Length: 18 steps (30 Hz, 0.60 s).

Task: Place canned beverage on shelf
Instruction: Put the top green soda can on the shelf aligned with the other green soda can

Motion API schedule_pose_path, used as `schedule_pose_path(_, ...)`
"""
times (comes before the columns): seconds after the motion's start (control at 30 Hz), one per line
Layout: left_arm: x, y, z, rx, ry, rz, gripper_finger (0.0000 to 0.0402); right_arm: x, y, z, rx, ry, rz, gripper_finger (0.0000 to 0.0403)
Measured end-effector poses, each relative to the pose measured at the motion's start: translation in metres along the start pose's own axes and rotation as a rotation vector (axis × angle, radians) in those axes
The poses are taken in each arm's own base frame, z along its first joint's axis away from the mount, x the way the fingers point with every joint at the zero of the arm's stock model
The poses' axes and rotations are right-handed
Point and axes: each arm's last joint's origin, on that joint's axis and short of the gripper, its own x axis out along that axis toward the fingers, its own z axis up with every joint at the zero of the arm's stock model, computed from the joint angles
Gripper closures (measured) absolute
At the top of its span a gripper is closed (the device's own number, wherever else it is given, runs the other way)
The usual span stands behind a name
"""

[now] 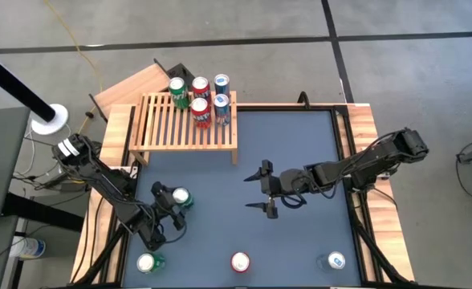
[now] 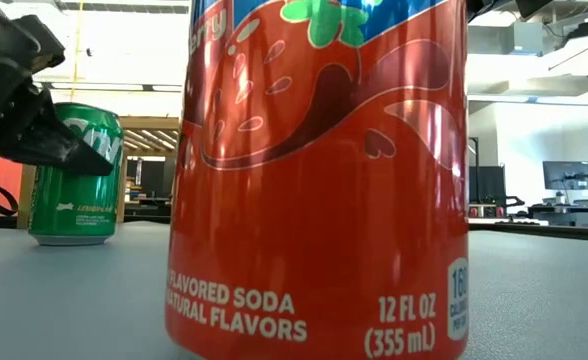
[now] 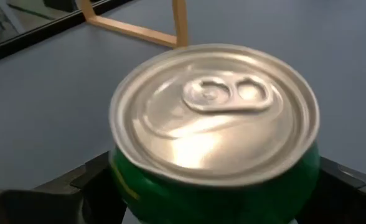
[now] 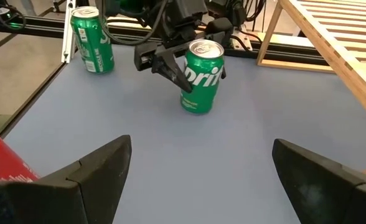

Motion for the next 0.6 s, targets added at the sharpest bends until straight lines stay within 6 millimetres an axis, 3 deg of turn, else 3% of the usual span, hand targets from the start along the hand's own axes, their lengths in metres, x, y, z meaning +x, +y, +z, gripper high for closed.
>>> schedule_pose_path(0.23,0.001,0.001,-0.002,0.02,0.0,-0.007,0.0116,0.0,0.0,0.0,-0.001,0.0,0.0,0.0023)
schedule_pose_path(0.4,0.0,-0.004,0.002,0.072,0.005,-0.024,0.0117,0.0,0.0,0.0,-0.001,0.0,0.0,0.0023)
schedule_pose_path(0.6,-0.009,-0.014,0.029,0.107,-0.022,-0.071,0.0111,0.0,0.0,0.0,0.005,0.0,0.0,0.0023)
